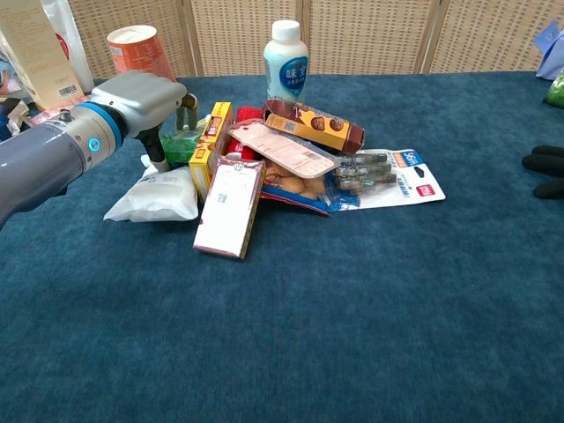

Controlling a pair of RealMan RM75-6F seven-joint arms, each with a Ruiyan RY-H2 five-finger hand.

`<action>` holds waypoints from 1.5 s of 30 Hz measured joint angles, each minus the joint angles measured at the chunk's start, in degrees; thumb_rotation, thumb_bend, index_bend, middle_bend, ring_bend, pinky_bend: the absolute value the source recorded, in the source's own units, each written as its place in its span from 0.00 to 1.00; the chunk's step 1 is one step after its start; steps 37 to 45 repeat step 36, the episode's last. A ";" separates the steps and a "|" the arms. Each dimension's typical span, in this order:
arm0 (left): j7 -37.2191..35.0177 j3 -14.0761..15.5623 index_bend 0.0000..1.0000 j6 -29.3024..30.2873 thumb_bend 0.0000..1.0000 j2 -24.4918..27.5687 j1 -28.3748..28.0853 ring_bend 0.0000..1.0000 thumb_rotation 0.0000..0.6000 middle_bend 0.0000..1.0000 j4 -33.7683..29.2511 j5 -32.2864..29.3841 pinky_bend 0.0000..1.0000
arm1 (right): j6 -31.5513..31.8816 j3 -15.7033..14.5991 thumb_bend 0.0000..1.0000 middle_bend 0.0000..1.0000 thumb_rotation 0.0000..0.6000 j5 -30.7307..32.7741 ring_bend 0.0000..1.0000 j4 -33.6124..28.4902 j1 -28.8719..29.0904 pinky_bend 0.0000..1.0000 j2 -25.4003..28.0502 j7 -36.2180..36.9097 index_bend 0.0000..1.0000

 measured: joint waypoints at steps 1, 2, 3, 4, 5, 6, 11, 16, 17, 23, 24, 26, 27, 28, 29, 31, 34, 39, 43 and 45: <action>-0.08 0.13 0.89 0.57 0.00 0.12 0.08 0.88 1.00 0.89 -0.22 0.31 0.98 | 0.05 0.00 0.00 0.00 1.00 -0.02 0.00 -0.01 -0.03 0.00 0.04 0.07 0.00; -0.14 0.22 0.89 1.12 0.00 0.35 0.20 0.88 1.00 0.89 -0.60 0.53 0.98 | 0.07 -0.01 0.00 0.00 1.00 -0.05 0.00 -0.03 -0.06 0.00 0.07 0.16 0.00; -0.20 0.32 0.89 1.83 0.00 0.86 0.41 0.88 1.00 0.89 -1.34 0.86 0.98 | 0.10 -0.05 0.00 0.00 1.00 -0.13 0.00 -0.09 -0.10 0.00 0.13 0.28 0.00; -0.23 0.39 0.89 2.31 0.00 1.41 0.60 0.88 1.00 0.89 -2.03 1.13 0.98 | 0.13 -0.09 0.00 0.00 1.00 -0.20 0.00 -0.13 -0.12 0.00 0.16 0.29 0.00; -0.27 0.44 0.90 2.76 0.00 2.08 0.82 0.88 1.00 0.89 -2.82 1.39 0.98 | 0.14 -0.12 0.00 0.00 1.00 -0.27 0.00 -0.17 -0.13 0.00 0.18 0.25 0.00; -0.35 0.47 0.90 3.44 0.00 3.11 1.15 0.88 1.00 0.89 -4.04 1.71 0.98 | 0.15 -0.18 0.00 0.00 1.00 -0.37 0.00 -0.25 -0.14 0.00 0.19 0.15 0.00; -0.56 0.34 0.90 6.36 0.00 8.64 2.76 0.88 1.00 0.89 -10.38 2.86 0.98 | 0.09 -0.43 0.00 0.00 1.00 -0.81 0.00 -0.57 -0.13 0.00 0.08 -0.34 0.00; -0.25 -0.06 0.90 9.58 0.00 15.83 4.65 0.88 1.00 0.89 -18.18 3.95 0.98 | 0.16 -0.72 0.00 0.00 1.00 -1.42 0.00 -1.04 -0.16 0.00 -0.05 -0.91 0.00; -0.18 -0.17 0.90 10.09 0.00 17.10 4.97 0.88 1.00 0.89 -19.50 4.08 0.98 | 0.22 -0.76 0.00 0.00 1.00 -1.49 0.00 -1.11 -0.20 0.00 -0.04 -0.93 0.00; -0.04 -1.20 0.90 13.12 0.00 24.68 6.80 0.88 1.00 0.89 -27.62 5.01 0.98 | 0.43 -0.91 0.00 0.00 1.00 -1.79 0.00 -1.41 -0.33 0.00 -0.02 -1.20 0.00; -0.06 -1.49 0.90 13.65 0.00 26.03 7.07 0.88 1.00 0.89 -29.18 5.21 0.98 | 0.42 -0.95 0.00 0.00 1.00 -1.89 0.00 -1.43 -0.34 0.00 -0.03 -1.27 0.00; 0.00 -1.93 0.90 14.41 0.00 28.00 7.41 0.88 1.00 0.89 -31.52 5.52 0.98 | 0.41 -1.02 0.00 0.00 1.00 -2.10 0.00 -1.43 -0.32 0.00 -0.05 -1.36 0.00; 0.10 -2.25 0.90 14.88 0.00 29.26 7.58 0.88 1.00 0.90 -33.07 5.72 0.98 | 0.41 -1.07 0.00 0.00 1.00 -2.26 0.00 -1.47 -0.31 0.00 -0.07 -1.43 0.00; 0.21 -2.50 0.90 15.23 0.00 30.17 7.69 0.88 1.00 0.90 -34.20 5.86 0.98 | 0.43 -1.11 0.00 0.00 1.00 -2.38 0.00 -1.53 -0.31 0.00 -0.08 -1.49 0.00; 0.35 -2.77 0.90 15.57 0.00 31.04 7.77 0.88 1.00 0.90 -35.31 5.98 0.98 | 0.46 -1.14 0.00 0.00 1.00 -2.49 0.00 -1.59 -0.31 0.00 -0.09 -1.55 0.00; 0.77 -3.41 0.90 16.29 0.00 32.88 7.89 0.88 1.00 0.90 -37.75 6.21 0.98 | 0.53 -1.20 0.00 0.00 1.00 -2.74 0.00 -1.70 -0.31 0.00 -0.14 -1.67 0.00; 1.43 -4.25 0.90 17.21 0.00 34.88 7.91 0.88 1.00 0.90 -40.69 6.40 0.97 | 0.64 -1.31 0.00 0.00 1.00 -3.01 0.00 -1.84 -0.36 0.00 -0.15 -1.74 0.00; 1.96 -4.64 0.90 17.70 0.00 35.82 7.82 0.88 1.00 0.90 -42.15 6.47 0.97 | 0.68 -1.33 0.00 0.00 1.00 -3.06 0.00 -1.88 -0.38 0.00 -0.12 -1.68 0.00; 1.96 -4.64 0.90 17.70 0.00 35.82 7.82 0.88 1.00 0.90 -42.15 6.47 0.97 | 0.68 -1.33 0.00 0.00 1.00 -3.06 0.00 -1.88 -0.38 0.00 -0.12 -1.68 0.00; 1.96 -4.64 0.90 17.70 0.00 35.82 7.82 0.88 1.00 0.90 -42.15 6.47 0.97 | 0.68 -1.33 0.00 0.00 1.00 -3.06 0.00 -1.88 -0.38 0.00 -0.12 -1.68 0.00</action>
